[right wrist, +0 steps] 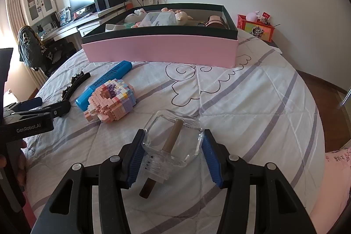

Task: Organize rigid objects
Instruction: 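Grasp the black hair clip with left gripper while right grasps clear plastic bottle, then carry hair clip and clear bottle into the pink box and open both grippers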

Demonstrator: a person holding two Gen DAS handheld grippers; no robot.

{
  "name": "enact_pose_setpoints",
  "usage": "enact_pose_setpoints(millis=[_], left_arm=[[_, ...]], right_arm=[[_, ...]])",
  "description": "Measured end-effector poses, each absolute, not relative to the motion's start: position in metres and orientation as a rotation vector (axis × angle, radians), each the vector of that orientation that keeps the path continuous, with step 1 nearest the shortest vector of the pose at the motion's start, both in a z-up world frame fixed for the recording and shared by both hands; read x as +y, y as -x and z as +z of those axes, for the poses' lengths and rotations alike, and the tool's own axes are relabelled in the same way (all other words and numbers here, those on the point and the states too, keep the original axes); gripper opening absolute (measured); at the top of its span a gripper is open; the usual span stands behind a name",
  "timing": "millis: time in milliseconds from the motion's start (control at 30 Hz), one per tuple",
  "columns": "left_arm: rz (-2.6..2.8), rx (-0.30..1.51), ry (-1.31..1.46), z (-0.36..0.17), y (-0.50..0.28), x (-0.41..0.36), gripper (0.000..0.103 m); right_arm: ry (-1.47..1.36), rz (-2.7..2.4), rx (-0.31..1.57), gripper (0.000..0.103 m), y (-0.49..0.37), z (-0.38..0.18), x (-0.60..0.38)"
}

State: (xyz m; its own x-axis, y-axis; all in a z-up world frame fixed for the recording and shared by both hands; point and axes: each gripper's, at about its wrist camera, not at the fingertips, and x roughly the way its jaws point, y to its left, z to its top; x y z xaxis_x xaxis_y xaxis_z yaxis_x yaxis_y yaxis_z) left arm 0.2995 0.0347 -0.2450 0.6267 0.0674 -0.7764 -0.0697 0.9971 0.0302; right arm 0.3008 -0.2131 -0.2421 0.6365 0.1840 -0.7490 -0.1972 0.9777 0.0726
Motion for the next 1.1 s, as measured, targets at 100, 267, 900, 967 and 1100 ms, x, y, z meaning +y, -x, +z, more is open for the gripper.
enact_pose_setpoints(millis=[100, 267, 900, 967, 1100], left_arm=[[0.050, 0.879, -0.027, -0.244, -0.307, 0.026, 0.084], [-0.036, 0.859, -0.096, -0.241, -0.309, 0.006, 0.018], [-0.168, 0.720, -0.067, -0.179, -0.290, -0.003, 0.017], [-0.190, 0.703, -0.084, -0.170, -0.298, -0.010, 0.017], [-0.218, 0.676, -0.113, -0.154, -0.327, -0.021, 0.018]], right_arm=[[0.016, 0.217, 0.855, 0.052, -0.302, -0.242, -0.213], [0.028, 0.211, 0.854, 0.052, -0.302, -0.243, -0.211], [0.064, 0.266, 0.713, 0.052, -0.312, -0.187, -0.201], [0.078, 0.269, 0.680, 0.052, -0.319, -0.175, -0.199], [0.109, 0.270, 0.628, 0.052, -0.343, -0.154, -0.194]])
